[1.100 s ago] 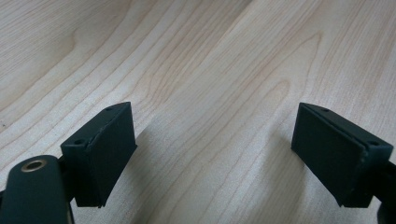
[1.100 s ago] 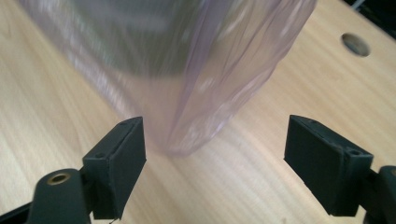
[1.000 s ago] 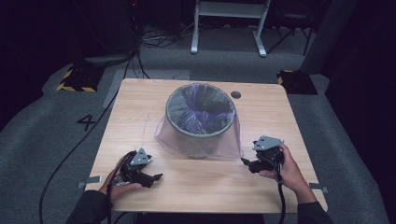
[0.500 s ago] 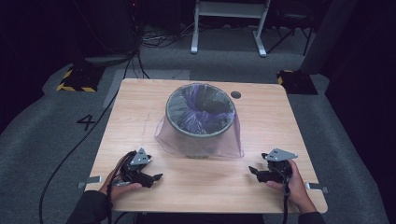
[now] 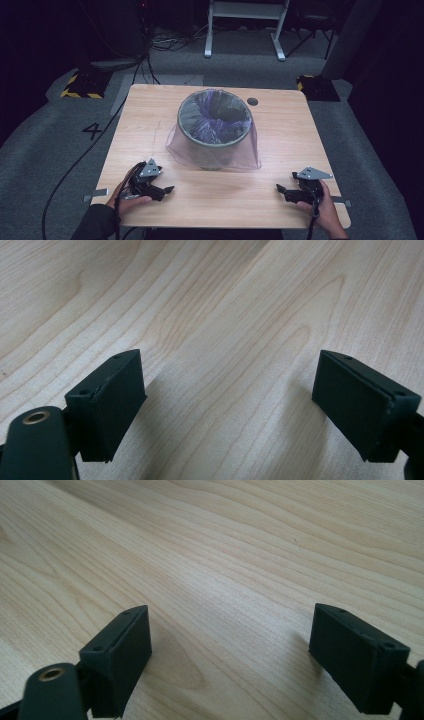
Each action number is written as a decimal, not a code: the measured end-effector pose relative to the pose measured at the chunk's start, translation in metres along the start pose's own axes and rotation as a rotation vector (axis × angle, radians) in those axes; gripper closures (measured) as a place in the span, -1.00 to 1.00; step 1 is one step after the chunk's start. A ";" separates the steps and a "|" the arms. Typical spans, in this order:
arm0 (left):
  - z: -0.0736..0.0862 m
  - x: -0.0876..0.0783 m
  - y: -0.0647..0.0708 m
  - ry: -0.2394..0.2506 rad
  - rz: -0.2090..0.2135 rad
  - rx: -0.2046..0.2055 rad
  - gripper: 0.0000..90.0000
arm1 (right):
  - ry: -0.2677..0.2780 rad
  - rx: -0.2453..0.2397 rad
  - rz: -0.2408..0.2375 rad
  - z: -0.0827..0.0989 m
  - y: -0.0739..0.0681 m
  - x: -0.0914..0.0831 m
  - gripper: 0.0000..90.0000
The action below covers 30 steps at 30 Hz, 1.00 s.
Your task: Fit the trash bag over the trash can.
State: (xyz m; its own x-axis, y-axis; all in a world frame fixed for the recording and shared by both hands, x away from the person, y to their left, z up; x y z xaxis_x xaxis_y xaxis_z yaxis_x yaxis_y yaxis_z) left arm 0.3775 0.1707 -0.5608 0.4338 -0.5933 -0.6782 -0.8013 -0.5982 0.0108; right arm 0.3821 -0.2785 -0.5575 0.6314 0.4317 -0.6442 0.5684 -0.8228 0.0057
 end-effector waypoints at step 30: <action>-0.001 0.001 -0.001 -0.003 0.003 0.006 -0.71 | -0.016 0.014 0.015 -0.005 0.003 0.008 -0.78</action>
Point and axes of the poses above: each handheld gripper's, and its own axes: x roughly forward along the jaws, z roughly out of its underside, y roughly to its right, the point moved 8 cm from there along x, roughly forward along the jaws, and after that the axes turned 2 degrees about y, right-handed, at the moved point
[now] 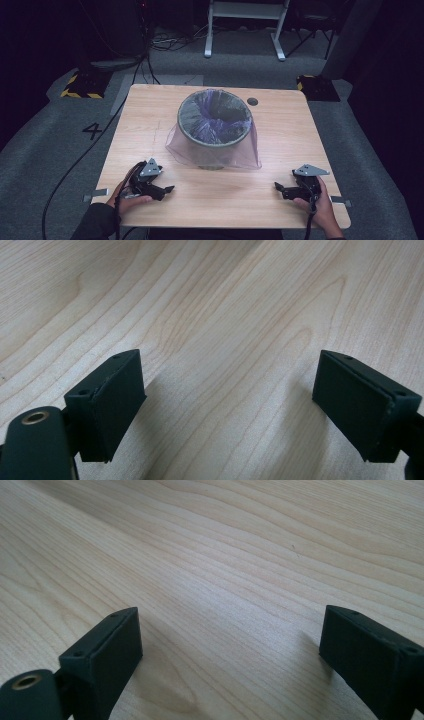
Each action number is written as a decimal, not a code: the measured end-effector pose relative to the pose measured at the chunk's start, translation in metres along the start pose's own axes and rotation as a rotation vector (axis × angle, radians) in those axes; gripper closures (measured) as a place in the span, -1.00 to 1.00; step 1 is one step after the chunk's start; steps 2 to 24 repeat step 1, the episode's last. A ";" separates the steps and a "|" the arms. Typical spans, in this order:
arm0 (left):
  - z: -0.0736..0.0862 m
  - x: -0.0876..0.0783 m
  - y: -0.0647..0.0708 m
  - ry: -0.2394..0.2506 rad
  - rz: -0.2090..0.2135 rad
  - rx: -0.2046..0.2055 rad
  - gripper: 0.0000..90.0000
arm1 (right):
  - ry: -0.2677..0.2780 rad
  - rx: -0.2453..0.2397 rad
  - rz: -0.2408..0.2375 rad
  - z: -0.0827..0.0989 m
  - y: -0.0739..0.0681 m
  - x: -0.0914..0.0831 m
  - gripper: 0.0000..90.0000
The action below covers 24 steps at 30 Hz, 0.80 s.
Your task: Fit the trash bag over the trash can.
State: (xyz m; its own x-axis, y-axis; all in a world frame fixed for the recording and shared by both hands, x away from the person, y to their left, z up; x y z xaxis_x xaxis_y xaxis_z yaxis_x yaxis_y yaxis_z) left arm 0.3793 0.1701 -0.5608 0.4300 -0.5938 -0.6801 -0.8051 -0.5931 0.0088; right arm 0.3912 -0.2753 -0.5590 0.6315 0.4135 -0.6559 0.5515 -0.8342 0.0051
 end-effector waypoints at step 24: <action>0.000 0.000 0.000 0.000 -0.001 0.001 -0.71 | 0.000 0.002 0.001 0.000 0.000 0.000 -0.78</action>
Point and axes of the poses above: each handheld gripper's, and its own axes: x roughly forward along the jaws, z roughly out of its underside, y roughly to its right, the point moved 8 cm from there along x, roughly forward along the jaws, and after that the axes turned 2 degrees about y, right-handed, at the moved point
